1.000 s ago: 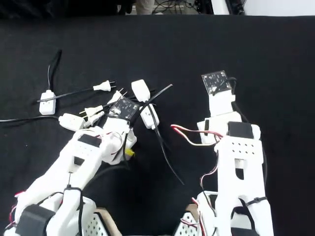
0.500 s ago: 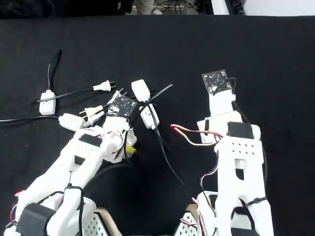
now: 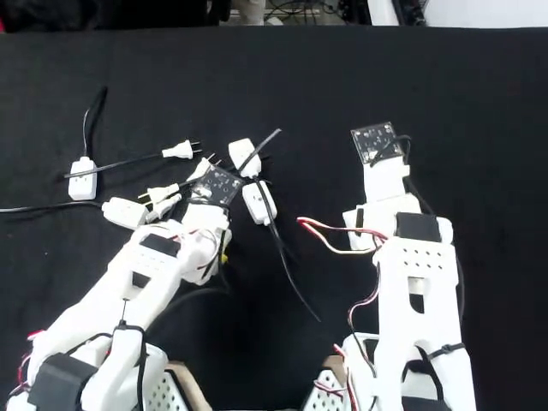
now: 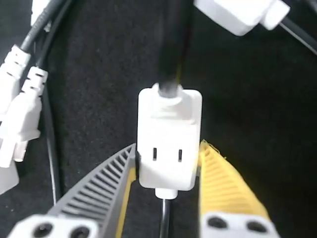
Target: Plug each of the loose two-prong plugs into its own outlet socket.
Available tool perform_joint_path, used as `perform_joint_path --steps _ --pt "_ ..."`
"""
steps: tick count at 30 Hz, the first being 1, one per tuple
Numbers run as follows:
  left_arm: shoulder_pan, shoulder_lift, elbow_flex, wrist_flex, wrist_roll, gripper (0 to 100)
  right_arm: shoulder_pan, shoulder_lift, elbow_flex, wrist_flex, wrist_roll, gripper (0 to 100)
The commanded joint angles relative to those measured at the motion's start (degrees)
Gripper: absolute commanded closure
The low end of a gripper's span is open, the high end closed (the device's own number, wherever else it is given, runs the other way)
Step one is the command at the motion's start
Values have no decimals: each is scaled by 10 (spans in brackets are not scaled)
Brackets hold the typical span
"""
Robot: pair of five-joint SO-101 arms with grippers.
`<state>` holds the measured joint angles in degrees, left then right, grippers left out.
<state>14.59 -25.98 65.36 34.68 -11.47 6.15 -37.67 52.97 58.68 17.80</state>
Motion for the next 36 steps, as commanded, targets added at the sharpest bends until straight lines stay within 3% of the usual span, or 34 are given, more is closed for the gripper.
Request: perform_joint_path --steps 1,5,8,14,20,27,36 --pt "16 -6 -29 27 5 892 7 0 -2 -10 -5 981" --pt "0 -15 -51 86 2 976 7 0 -2 -10 -5 981" --pt "-52 -50 -91 172 2 968 7 0 -2 -10 -5 981" --pt "-244 -166 -118 247 -8 971 7 0 -2 -10 -5 981" --pt "-422 -207 -124 245 -119 971 7 0 -2 -10 -4 981" --pt "-487 -71 -150 160 -150 970 7 0 -2 -8 -5 981" --pt "-525 208 -302 175 -120 967 7 0 -2 -7 -5 981"
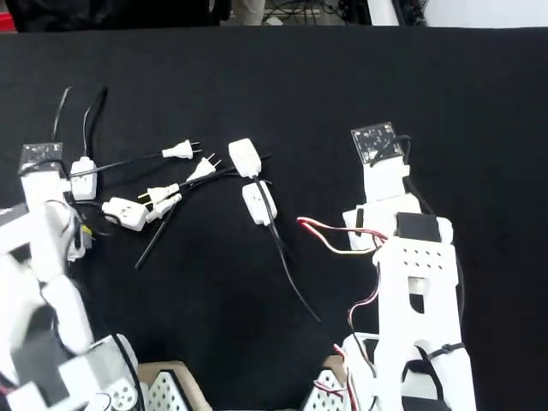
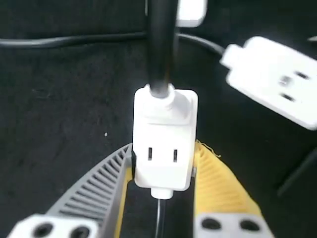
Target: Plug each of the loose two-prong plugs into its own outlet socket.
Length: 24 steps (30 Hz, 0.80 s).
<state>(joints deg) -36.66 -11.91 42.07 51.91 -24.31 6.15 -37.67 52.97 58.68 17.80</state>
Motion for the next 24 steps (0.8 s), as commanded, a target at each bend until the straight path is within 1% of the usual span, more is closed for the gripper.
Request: perform_joint_path --steps 1,3,6,7,8,12,16,20,24 --pt "-15 96 -91 20 9 949 7 0 -2 -7 -5 981" --pt "-17 142 -138 69 10 860 7 0 -2 -7 -5 981" --pt "-27 185 -206 150 10 671 7 0 -2 -6 -5 981" --pt "-30 187 -228 171 10 630 7 0 -2 -6 -5 981" --pt "-36 186 -248 190 10 613 7 0 -2 -6 -5 981" --pt "-52 152 -324 268 11 650 7 0 -2 -8 -5 981" --pt "-51 95 -367 309 55 696 7 0 -2 -9 -5 981" --pt "-21 59 -386 304 82 696 7 0 -2 -9 -5 981" --pt "32 80 -386 247 126 696 7 1 -1 -9 -5 981"
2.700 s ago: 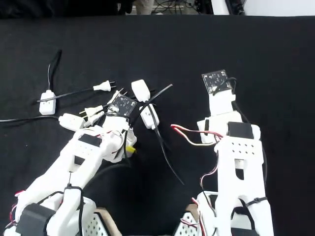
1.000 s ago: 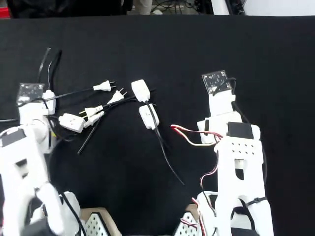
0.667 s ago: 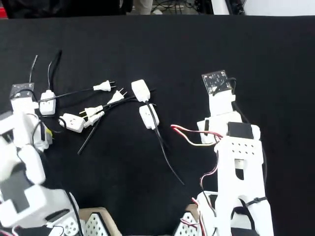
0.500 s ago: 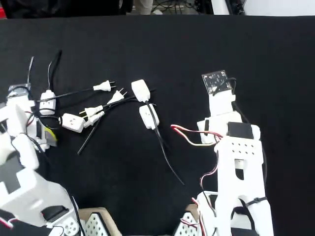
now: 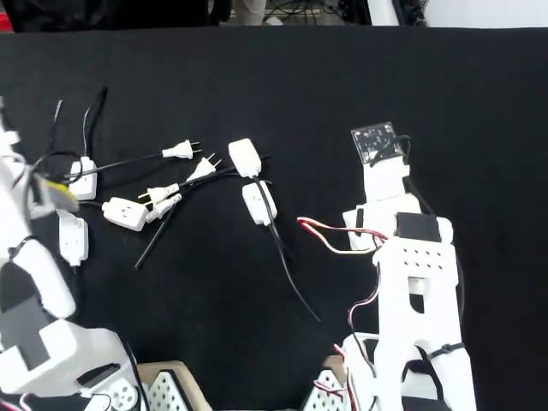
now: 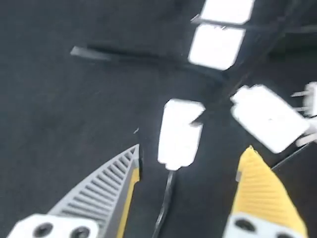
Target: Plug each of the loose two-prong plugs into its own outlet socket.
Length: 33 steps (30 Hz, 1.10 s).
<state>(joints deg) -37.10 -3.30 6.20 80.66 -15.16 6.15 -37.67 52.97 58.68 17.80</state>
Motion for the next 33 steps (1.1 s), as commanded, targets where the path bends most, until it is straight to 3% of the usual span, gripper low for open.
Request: perform_joint_path --steps 1,6,14,18,23,25,33 --pt "45 8 -29 -64 49 698 7 1 -1 -9 -5 981" --pt "73 108 -56 -145 76 698 7 0 4 -11 -5 981" --pt "73 345 -228 -143 99 700 7 0 3 -11 -4 981" --pt "73 431 -322 -93 97 734 7 0 3 -13 -3 981" --pt "74 469 -409 -30 98 982 7 0 7 -25 -3 981" --pt "78 472 -430 4 95 941 7 0 7 -25 -2 981" --pt "78 468 -587 154 75 971 7 0 7 -25 -2 981"
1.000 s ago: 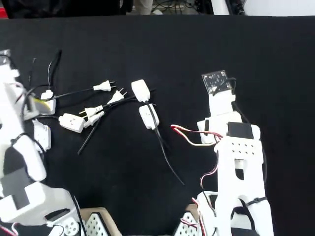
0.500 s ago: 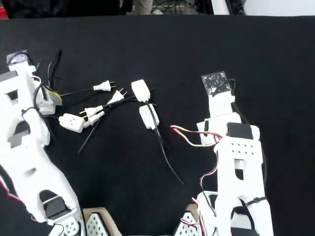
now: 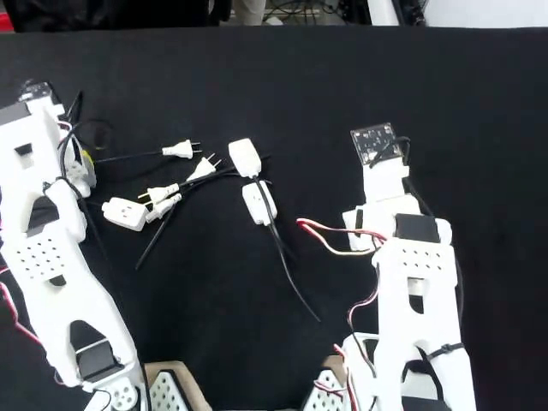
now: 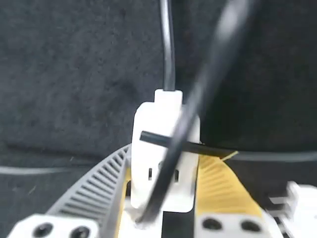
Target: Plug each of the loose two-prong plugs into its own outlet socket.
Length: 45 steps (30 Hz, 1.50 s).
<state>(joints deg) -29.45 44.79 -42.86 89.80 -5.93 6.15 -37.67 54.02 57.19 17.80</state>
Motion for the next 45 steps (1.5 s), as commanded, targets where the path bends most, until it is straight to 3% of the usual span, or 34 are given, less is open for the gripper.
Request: perform_joint_path --steps 1,7,21,28,35,41,45 --pt "2 -13 -128 86 -20 971 7 0 -4 -9 -2 981" --pt "-8 -25 -249 111 -21 971 7 0 -4 -8 -2 981" --pt "15 -284 -219 112 11 972 7 0 -4 -9 -2 981" --pt "129 -499 -9 111 10 972 7 0 -4 -8 -2 981" --pt "257 -672 204 111 -71 972 11 0 -4 -8 -4 981" --pt "368 -736 431 108 -185 971 13 0 -6 -7 -5 981" --pt "411 -742 589 55 -195 970 52 0 -12 -7 -6 981"
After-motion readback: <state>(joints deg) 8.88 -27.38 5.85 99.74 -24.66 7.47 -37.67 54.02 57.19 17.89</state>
